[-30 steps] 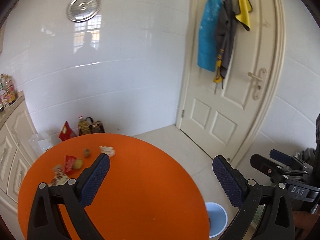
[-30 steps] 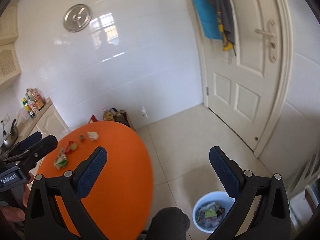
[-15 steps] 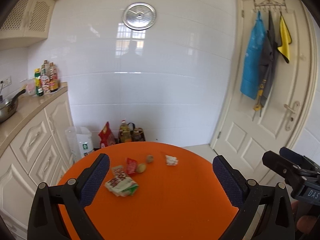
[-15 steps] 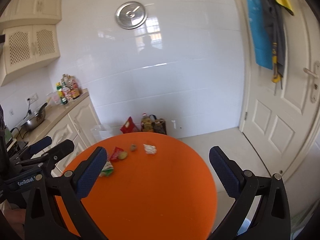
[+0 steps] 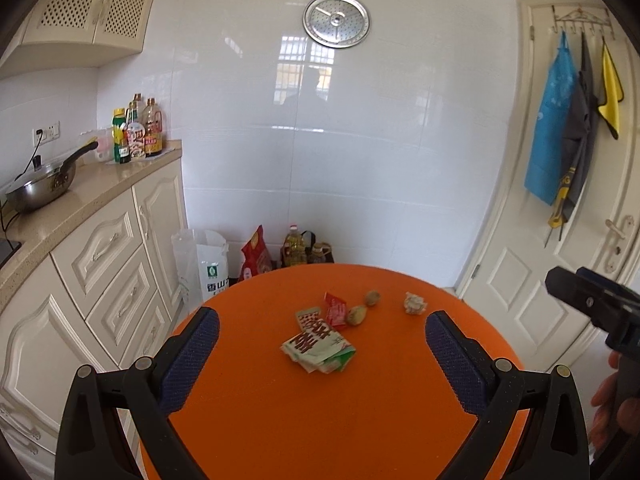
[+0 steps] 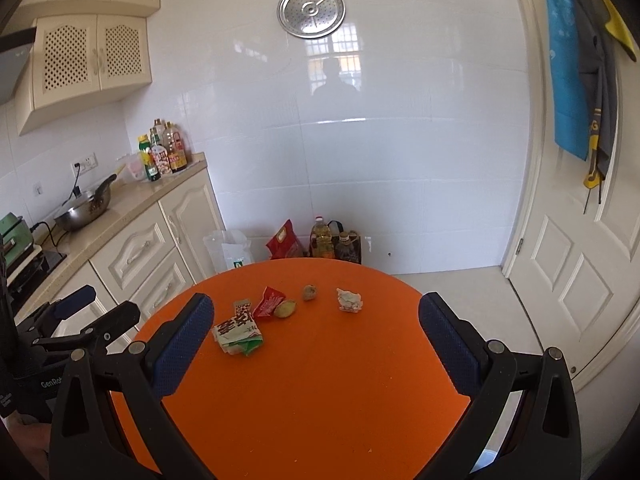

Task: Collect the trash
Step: 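Return both grippers from the bucket to the orange table, then grasp the white-green printed bag with the left gripper while the right grasps the crumpled paper ball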

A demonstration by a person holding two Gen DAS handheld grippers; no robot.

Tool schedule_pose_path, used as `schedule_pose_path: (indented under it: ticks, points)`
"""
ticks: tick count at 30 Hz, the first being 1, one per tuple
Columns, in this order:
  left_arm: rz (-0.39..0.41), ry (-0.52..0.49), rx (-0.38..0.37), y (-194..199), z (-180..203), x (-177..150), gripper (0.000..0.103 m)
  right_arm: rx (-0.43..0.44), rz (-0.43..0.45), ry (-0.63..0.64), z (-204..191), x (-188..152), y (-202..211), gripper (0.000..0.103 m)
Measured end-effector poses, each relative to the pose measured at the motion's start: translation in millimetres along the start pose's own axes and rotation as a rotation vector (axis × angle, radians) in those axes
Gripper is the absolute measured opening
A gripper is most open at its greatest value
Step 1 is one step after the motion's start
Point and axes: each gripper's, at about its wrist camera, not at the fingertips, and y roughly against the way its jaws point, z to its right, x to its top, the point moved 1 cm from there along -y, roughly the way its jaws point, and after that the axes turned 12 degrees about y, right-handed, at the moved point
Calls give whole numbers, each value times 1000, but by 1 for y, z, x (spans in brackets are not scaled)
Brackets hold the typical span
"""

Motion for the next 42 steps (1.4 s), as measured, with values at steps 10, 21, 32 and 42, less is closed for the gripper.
schedule_pose_path:
  ticks: [10, 21, 32, 42]
  points:
    - [-178, -10, 42, -112, 14, 7, 102, 4, -161, -13, 11, -22, -92, 103]
    - [-353, -56, 91, -258, 39, 17, 102, 32, -310, -70, 42, -54, -200, 103]
    - [-395, -27, 52, -337, 49, 27, 92, 25, -388, -41, 53, -65, -277, 93]
    - [-374, -5, 45, -379, 70, 41, 74, 44, -367, -7, 50, -71, -270, 34]
